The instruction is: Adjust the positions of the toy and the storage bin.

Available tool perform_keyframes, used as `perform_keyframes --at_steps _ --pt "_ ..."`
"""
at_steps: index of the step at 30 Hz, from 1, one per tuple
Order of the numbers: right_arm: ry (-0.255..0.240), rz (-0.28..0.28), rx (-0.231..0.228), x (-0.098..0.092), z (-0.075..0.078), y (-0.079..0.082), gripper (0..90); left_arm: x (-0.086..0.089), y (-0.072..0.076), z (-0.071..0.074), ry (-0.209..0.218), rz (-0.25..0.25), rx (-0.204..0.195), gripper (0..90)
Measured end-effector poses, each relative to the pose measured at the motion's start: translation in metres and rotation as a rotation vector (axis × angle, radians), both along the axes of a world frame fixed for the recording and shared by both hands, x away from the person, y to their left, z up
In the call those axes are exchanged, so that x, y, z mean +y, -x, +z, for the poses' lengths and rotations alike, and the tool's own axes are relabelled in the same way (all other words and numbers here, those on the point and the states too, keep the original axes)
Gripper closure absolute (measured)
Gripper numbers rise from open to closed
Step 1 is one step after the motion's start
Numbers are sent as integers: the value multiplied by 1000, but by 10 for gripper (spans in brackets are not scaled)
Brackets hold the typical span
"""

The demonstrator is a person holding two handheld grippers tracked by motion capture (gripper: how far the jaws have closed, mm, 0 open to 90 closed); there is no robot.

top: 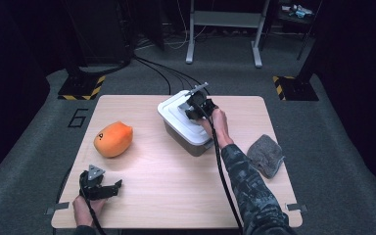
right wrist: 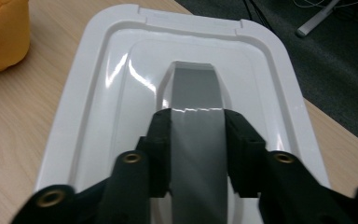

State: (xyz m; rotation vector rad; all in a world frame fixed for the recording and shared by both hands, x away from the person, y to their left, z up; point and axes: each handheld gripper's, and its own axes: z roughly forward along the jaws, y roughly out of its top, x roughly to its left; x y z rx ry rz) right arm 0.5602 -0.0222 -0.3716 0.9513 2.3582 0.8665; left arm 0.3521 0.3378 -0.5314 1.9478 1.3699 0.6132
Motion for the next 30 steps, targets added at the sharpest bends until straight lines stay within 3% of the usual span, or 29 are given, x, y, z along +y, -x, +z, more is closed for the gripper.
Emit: perform_keyframes --at_steps 8,18,19,25,30 --pt "-28 -22 35 -2 1 4 665 0 0 0 -1 3 -4 134" --pt "-73 -68 92 0 2 23 665 0 0 0 -2 0 0 134" --pt "-72 -58 78 0 1 24 666 0 0 0 0 0 0 134" --pt "-84 -82 99 2 2 35 666 0 0 0 -2 -1 5 134" --pt "-87 -76 90 3 1 42 666 0 0 0 -1 4 -4 134"
